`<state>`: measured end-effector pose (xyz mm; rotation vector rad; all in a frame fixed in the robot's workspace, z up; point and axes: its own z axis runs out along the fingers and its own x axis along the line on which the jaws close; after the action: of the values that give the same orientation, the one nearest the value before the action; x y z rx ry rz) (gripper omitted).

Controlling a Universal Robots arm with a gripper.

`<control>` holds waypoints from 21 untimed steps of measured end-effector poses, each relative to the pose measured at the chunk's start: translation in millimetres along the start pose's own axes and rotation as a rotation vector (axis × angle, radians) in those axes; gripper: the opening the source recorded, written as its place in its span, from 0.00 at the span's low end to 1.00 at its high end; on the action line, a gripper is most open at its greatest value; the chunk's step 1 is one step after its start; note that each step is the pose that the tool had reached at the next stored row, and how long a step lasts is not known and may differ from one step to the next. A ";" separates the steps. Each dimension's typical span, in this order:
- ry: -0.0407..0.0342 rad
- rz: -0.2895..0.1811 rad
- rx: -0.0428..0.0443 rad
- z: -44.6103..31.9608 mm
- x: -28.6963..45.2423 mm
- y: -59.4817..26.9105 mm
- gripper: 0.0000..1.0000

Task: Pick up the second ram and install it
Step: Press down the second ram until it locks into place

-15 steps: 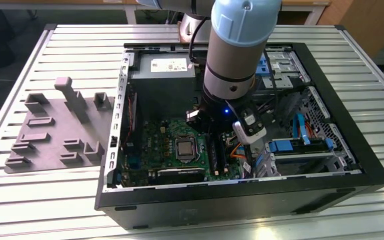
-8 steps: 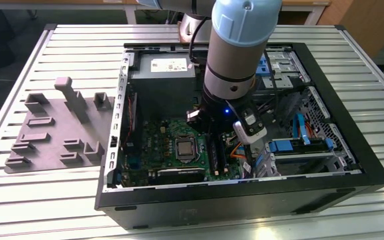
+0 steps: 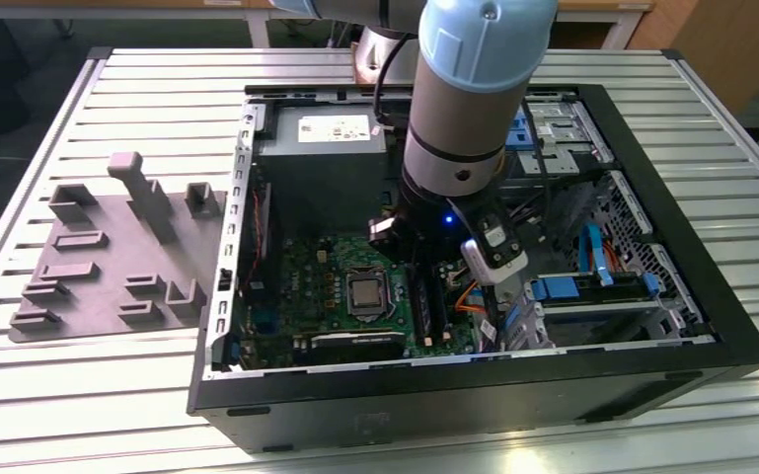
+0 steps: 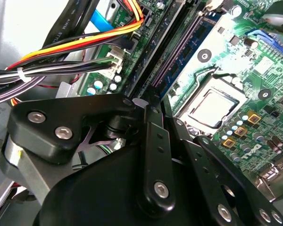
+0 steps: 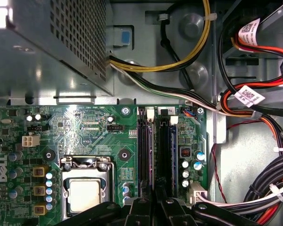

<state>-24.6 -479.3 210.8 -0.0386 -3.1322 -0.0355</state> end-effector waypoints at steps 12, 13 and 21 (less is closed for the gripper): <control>0.0008 0.000 -0.0008 5.0 0.0 -0.1 0.14; 0.0010 0.000 -0.0007 5.4 -0.1 -0.1 0.14; 0.0013 0.000 -0.0006 6.5 -0.1 -0.2 0.14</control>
<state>-24.6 -479.3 204.3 -0.0386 -3.1309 -0.0365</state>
